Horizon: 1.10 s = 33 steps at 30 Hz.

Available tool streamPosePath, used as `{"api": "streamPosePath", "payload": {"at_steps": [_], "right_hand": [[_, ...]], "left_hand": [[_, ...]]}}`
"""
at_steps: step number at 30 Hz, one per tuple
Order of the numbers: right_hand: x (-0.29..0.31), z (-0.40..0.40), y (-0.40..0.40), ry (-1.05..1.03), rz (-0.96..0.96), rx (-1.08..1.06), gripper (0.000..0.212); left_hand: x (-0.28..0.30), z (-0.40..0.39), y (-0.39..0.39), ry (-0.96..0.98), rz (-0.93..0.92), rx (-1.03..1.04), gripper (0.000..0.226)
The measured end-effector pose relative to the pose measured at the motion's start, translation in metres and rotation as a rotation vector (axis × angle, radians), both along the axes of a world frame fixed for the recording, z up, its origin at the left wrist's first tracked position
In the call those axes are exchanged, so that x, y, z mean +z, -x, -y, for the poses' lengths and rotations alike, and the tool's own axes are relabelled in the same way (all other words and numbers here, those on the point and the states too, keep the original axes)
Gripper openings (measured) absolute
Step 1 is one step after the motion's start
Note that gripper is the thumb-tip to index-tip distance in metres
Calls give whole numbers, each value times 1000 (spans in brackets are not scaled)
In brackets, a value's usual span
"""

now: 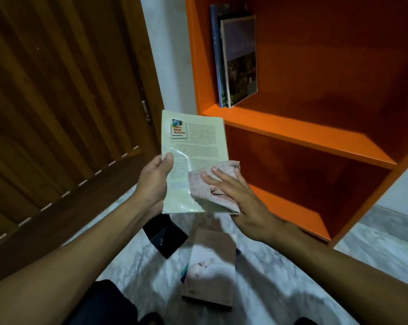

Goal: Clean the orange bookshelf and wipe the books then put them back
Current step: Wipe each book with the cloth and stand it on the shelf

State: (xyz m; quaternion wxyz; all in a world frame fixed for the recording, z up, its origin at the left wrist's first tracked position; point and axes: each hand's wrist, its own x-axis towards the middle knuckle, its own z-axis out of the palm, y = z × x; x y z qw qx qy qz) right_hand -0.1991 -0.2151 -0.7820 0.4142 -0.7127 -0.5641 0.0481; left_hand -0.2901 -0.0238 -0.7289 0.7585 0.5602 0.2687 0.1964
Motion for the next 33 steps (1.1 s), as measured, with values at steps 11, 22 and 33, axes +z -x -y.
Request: {"api": "streamPosePath", "payload": {"at_steps": [11,22,33], "right_hand": [[-9,3,24,153,-58,78,37],[47,-7,-28,-469,-745,-697,23],[19,-29,-16,-54,188,-321,57]], "left_hand": [[-5,-24,24,-127,-87,114,36],[-2,1,34,-331,-183,-163,30],[-26,48,1,-290,-143,-272,31]]}}
